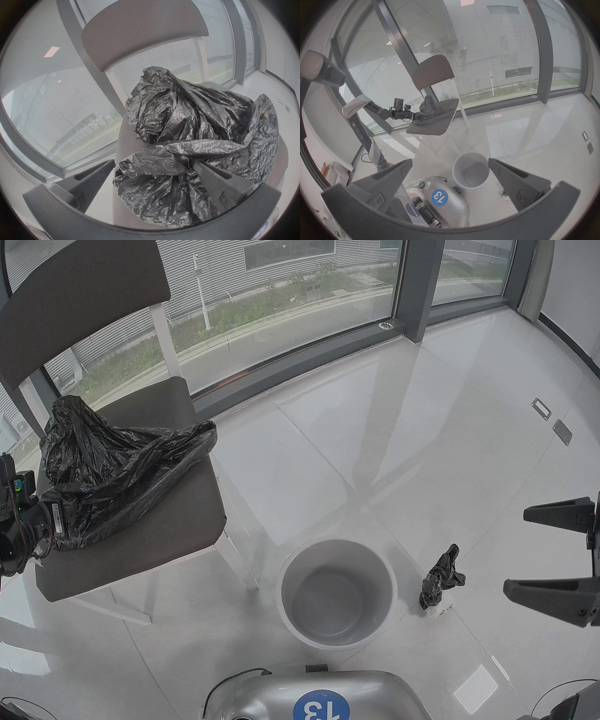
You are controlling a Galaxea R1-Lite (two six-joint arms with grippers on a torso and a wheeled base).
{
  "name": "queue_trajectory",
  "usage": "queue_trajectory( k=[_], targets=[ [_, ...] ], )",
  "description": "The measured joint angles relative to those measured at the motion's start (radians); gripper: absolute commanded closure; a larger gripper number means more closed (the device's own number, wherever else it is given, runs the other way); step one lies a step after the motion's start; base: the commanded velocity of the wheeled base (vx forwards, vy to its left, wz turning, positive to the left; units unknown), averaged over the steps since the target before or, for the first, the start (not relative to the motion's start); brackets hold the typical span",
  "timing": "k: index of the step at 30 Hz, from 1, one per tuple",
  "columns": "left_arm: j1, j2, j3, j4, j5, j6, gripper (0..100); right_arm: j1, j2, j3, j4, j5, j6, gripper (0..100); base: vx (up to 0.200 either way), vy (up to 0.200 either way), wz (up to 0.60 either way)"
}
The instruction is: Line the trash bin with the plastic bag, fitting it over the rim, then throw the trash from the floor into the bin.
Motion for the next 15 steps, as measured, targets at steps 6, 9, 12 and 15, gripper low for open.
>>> queue_trajectory(
  k=[6,9,12,15],
  targets=[
    [0.023,-0.002,0.002,-0.011,0.003,0.001,0,0.007,0.000,-0.001,0.001,-0.001,0.000,0,0.000,0.000,0.00],
    [0.027,-0.017,0.015,-0.007,0.004,0.004,0,0.008,0.000,-0.001,0.001,-0.001,0.000,0,0.000,0.000,0.00],
    [0.029,-0.035,0.046,-0.003,0.010,0.010,0,0.008,0.000,-0.003,0.001,-0.002,0.000,0,0.000,0.000,0.00],
    [0.030,-0.054,0.063,-0.003,0.026,0.011,0,0.009,0.002,-0.007,0.001,-0.001,0.000,0,0.000,0.000,0.00]
  ],
)
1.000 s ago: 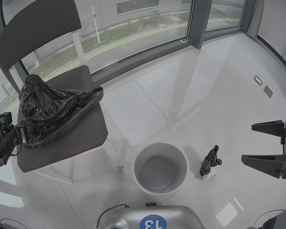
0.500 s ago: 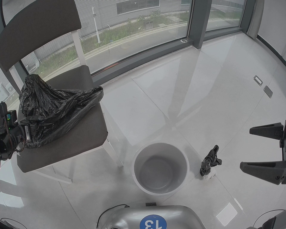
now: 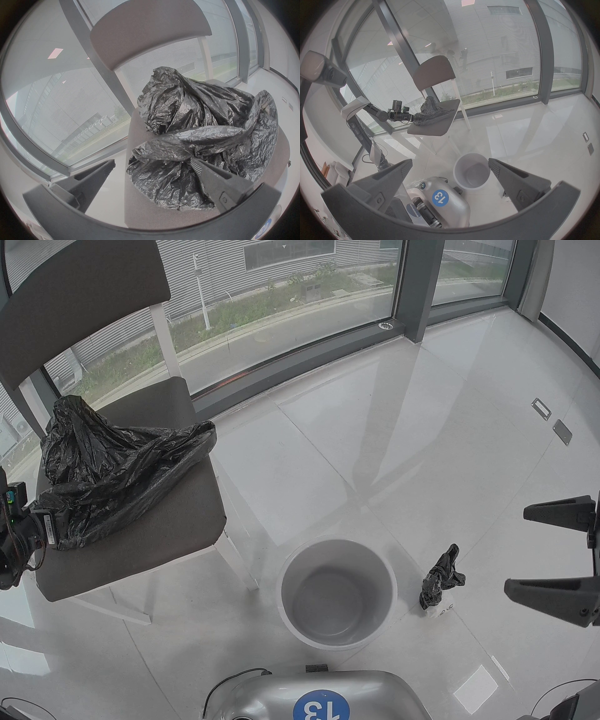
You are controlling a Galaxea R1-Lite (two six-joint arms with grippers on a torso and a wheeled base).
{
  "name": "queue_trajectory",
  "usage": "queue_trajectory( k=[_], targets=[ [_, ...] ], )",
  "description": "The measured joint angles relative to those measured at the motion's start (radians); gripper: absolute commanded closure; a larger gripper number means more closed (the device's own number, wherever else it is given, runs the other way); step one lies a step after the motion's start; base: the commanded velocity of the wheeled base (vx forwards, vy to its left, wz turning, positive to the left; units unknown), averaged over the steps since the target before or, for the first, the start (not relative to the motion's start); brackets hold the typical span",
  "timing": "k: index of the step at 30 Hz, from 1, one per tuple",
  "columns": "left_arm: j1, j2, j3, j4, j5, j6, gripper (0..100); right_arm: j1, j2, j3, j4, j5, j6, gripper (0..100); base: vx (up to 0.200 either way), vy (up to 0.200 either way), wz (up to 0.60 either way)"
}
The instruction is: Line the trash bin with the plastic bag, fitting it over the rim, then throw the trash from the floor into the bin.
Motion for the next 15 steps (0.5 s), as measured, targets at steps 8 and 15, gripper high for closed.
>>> queue_trajectory(
  k=[8,15],
  targets=[
    [0.026,-0.040,0.032,0.002,0.007,0.025,0,0.000,0.005,-0.002,-0.001,0.001,-0.001,0,0.000,0.000,0.00],
    [0.030,-0.043,0.044,0.002,0.013,0.027,0,0.000,0.011,-0.002,-0.001,0.001,-0.001,0,0.000,0.000,0.00]
  ],
)
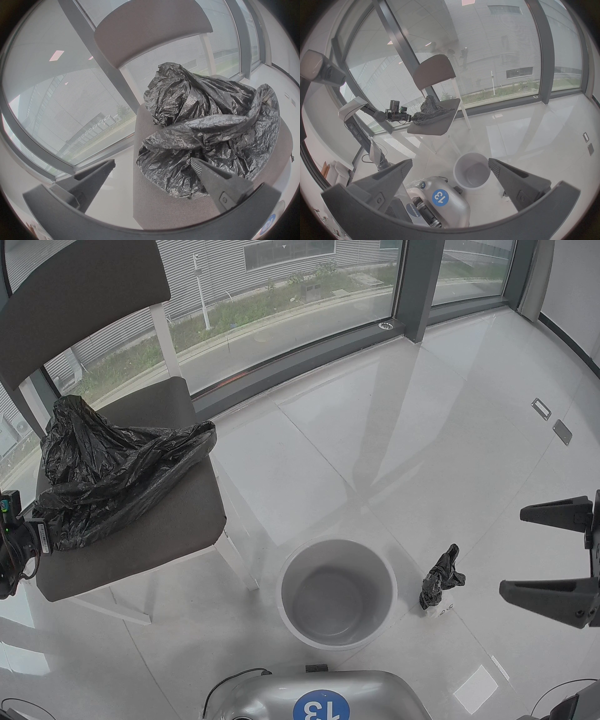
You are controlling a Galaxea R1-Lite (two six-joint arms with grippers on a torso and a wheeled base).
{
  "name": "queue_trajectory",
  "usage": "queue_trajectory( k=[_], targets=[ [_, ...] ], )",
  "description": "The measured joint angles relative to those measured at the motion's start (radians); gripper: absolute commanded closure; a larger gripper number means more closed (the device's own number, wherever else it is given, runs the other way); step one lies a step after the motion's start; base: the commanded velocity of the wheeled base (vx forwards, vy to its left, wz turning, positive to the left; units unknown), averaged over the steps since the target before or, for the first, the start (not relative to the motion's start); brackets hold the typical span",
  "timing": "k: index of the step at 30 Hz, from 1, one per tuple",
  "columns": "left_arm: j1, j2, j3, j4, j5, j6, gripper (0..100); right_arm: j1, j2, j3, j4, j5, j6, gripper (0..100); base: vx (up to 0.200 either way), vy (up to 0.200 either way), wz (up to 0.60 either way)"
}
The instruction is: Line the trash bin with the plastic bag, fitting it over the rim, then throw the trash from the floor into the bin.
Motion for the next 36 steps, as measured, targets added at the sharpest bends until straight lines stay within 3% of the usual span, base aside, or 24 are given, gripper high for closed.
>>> queue_trajectory(
  k=[19,20,36],
  targets=[
    [0.004,0.098,-0.018,-0.003,0.048,-0.015,0,0.000,0.010,-0.006,0.000,-0.002,0.001,0,0.000,0.000,0.00],
    [0.004,0.103,-0.018,-0.003,0.048,-0.017,100,0.000,0.010,-0.006,0.000,-0.002,0.001,0,0.000,0.000,0.00],
    [-0.013,0.118,-0.014,0.001,0.041,-0.017,100,-0.021,0.053,-0.008,-0.062,0.002,0.011,0,0.000,0.000,0.00]
  ],
)
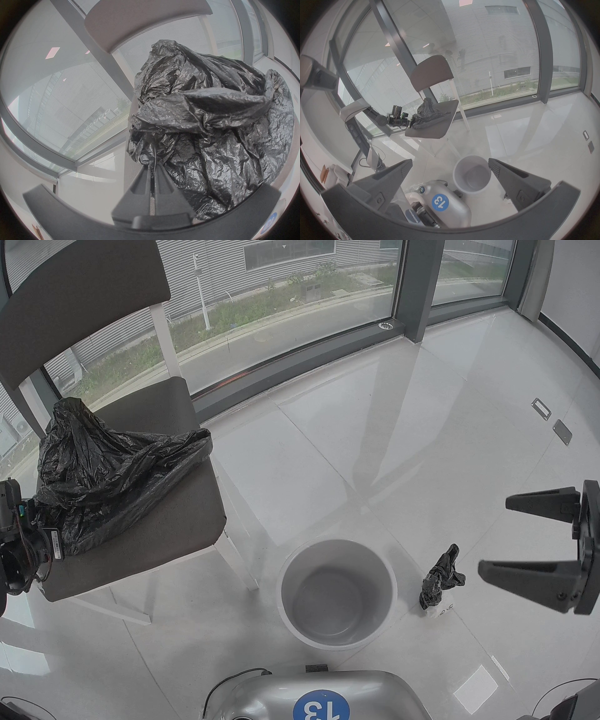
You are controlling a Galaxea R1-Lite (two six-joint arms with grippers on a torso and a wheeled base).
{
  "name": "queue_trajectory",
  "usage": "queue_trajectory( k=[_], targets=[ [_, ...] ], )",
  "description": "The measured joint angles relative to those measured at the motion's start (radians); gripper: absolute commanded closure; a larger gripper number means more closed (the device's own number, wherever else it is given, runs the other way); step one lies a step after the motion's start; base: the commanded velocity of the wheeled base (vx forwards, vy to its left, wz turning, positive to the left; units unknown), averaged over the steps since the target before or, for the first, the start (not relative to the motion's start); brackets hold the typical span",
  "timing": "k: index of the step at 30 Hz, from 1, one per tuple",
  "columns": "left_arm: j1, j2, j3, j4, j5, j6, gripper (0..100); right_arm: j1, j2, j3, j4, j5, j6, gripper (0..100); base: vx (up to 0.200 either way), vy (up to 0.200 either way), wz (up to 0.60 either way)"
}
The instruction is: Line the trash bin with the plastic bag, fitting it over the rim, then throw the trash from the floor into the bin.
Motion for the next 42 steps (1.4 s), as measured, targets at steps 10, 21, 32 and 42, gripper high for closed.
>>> queue_trajectory(
  k=[10,21,32,42],
  targets=[
    [-0.046,-0.043,0.019,0.004,-0.006,0.001,100,-0.069,0.173,-0.070,-0.134,0.099,-0.004,0,0.000,0.000,0.00],
    [-0.074,-0.169,0.106,0.020,-0.007,0.001,100,-0.122,0.458,-0.289,-0.154,0.173,-0.009,0,0.000,0.000,0.00],
    [-0.101,-0.276,0.166,0.024,-0.010,0.001,100,-0.145,0.753,-0.629,-0.167,0.214,-0.011,0,0.000,0.000,0.00],
    [-0.204,-0.394,0.209,0.087,-0.005,-0.001,100,-0.137,0.897,-0.737,-0.166,0.229,-0.037,0,0.000,0.000,0.00]
  ],
)
